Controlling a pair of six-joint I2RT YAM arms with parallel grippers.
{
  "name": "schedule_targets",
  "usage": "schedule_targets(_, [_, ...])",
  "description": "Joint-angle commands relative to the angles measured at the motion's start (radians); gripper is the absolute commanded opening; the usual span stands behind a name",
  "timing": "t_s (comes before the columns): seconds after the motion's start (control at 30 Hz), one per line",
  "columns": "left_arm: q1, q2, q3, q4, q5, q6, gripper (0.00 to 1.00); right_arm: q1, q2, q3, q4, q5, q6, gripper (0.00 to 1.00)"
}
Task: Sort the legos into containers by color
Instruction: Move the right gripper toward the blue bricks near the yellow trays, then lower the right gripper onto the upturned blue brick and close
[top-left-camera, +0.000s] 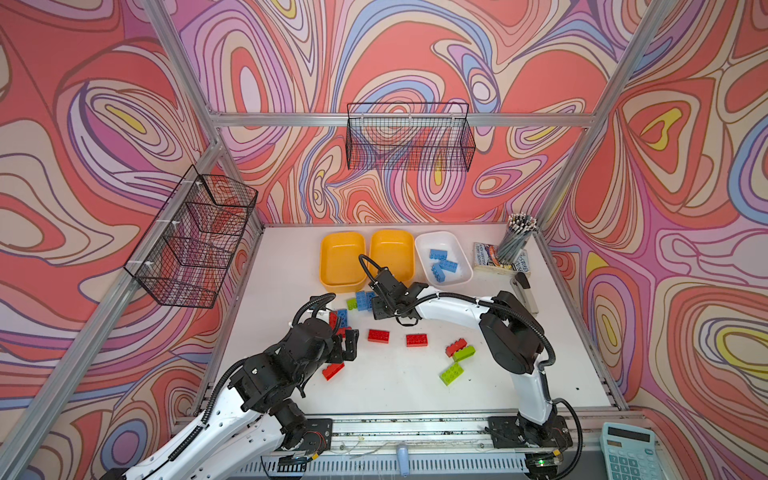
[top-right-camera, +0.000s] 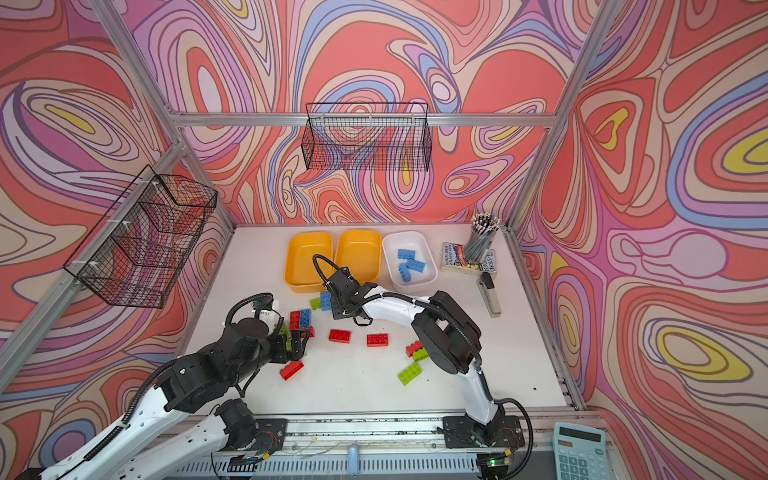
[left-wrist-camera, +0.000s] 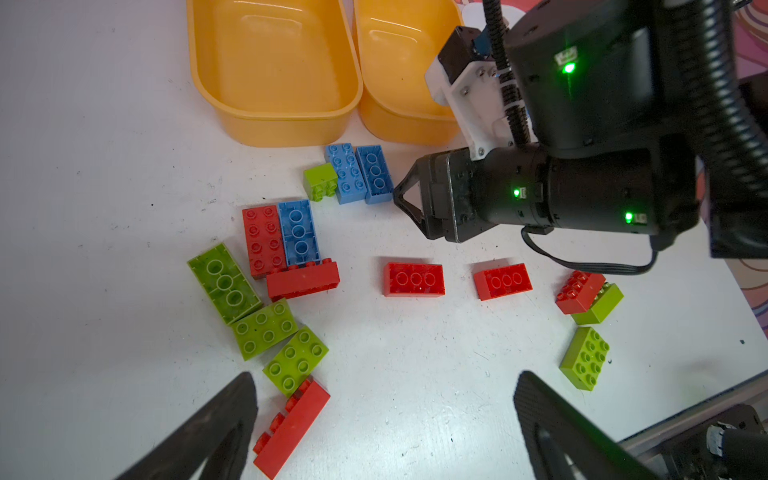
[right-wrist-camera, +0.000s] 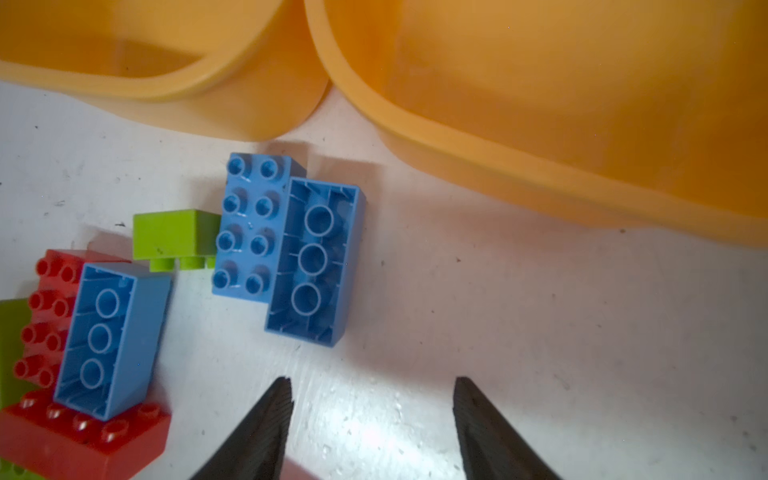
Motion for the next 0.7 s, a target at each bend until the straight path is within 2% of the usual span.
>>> schedule_targets(0.0, [-0.006, -0.006, -0.031, 0.001, -0.039, -0.032, 1.0, 0.006, 0.046, 0.062, -0.014, -0.02, 0.013, 0.66])
schedule_targets(0.3, [-0.006, 0.041, -0.037, -0.001, -0.073, -0.063, 1.0, 0.026, 0.091, 0.099, 0.024, -0.049, 0.025, 0.66])
schedule_targets(0.67, [-0.005, -0.042, -0.05, -0.048, -0.13, -0.091, 1.0, 0.026, 0.111, 0.118, 0.009, -0.03, 0.005, 0.66])
